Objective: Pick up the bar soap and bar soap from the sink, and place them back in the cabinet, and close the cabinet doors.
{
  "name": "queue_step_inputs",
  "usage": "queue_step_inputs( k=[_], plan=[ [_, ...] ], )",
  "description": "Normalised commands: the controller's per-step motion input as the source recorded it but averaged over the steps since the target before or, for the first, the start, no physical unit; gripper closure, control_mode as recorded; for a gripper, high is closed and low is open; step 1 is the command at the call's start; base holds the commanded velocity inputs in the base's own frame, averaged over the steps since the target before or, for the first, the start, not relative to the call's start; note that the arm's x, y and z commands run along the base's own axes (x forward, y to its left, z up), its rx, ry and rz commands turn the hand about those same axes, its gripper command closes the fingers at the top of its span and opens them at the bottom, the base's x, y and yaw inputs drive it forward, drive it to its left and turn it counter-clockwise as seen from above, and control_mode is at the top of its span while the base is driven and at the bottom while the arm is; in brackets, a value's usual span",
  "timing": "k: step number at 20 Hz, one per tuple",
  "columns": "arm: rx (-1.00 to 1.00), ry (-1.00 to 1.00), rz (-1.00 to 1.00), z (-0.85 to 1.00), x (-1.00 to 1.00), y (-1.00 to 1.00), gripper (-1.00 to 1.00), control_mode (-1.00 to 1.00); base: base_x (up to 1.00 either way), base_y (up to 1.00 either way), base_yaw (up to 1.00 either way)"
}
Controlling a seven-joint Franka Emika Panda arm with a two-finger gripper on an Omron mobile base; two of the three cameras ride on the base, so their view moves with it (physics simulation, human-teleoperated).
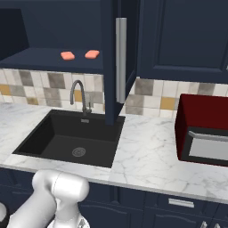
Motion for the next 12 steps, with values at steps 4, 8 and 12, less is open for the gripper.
queue_step_inputs(
  k=[4,8,12],
  plan=[
    [0.01,-0.13,0.00,-0.13,0.43,0.42,-1.00,-1.00,0.00,0.00,0.00],
    [0.00,-0.11,0.00,-0.18,0.33,0.49,-1.00,-1.00,0.00,0.00,0.00],
    [0.00,-0.11,0.00,-0.17,0.34,0.51,-1.00,-1.00,0.00,0.00,0.00]
  ],
)
